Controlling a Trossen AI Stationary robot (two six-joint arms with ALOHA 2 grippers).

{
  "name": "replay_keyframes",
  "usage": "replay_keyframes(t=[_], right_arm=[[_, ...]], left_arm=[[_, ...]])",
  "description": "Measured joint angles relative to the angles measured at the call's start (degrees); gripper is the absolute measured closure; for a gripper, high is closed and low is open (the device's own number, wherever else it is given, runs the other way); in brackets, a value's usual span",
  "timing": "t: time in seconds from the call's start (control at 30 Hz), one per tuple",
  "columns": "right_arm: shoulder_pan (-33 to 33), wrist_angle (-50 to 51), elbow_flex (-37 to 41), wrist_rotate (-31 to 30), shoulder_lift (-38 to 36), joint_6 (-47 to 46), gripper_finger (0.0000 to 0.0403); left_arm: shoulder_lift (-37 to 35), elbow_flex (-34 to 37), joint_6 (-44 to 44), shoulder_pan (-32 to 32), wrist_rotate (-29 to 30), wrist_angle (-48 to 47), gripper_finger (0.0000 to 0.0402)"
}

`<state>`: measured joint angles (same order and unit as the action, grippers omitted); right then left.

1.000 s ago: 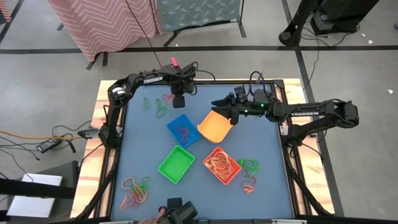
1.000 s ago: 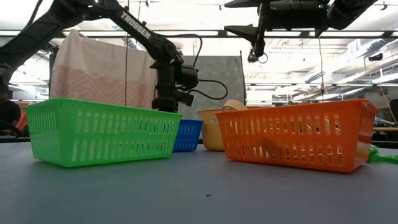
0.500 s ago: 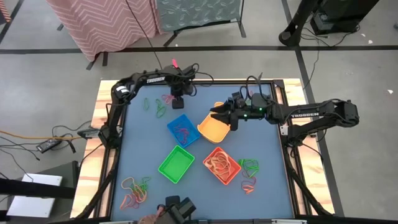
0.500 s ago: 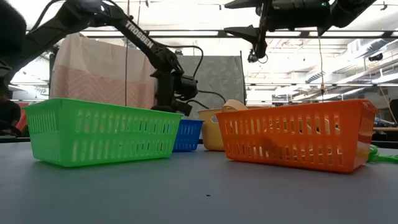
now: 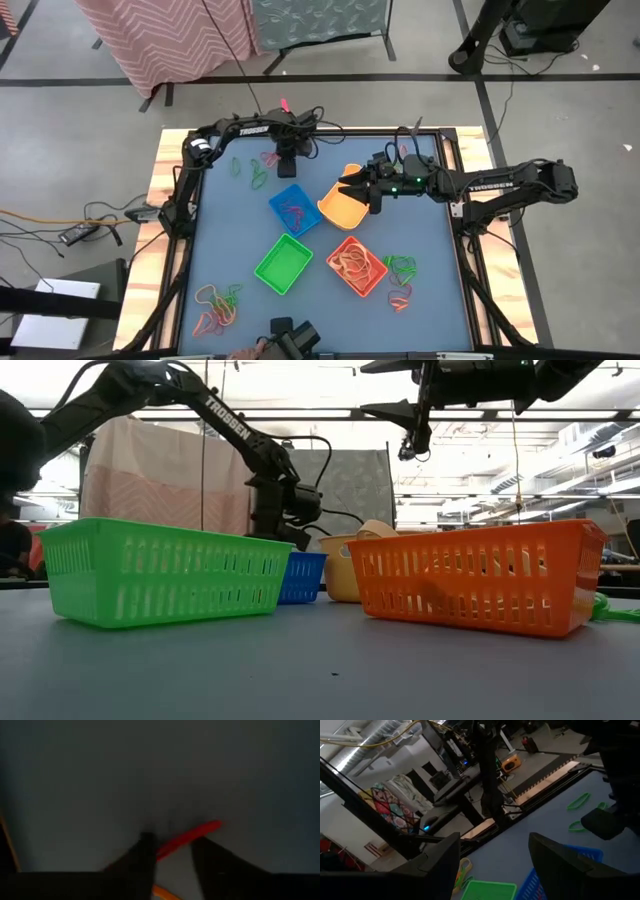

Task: Sort rubber bands into baskets
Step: Put the red rubber band into the blue bin

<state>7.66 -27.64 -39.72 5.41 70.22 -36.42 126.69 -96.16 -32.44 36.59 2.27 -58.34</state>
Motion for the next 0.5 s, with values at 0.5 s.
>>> replay_keyframes(t=[0.5], right_arm=[[0.0, -11.0, 0.1, 1.1, 0.0, -3.5, 0.0157]], left_arm=[[-0.1, -23.1, 7.1, 0.5, -3.0, -9.6, 0.0399]])
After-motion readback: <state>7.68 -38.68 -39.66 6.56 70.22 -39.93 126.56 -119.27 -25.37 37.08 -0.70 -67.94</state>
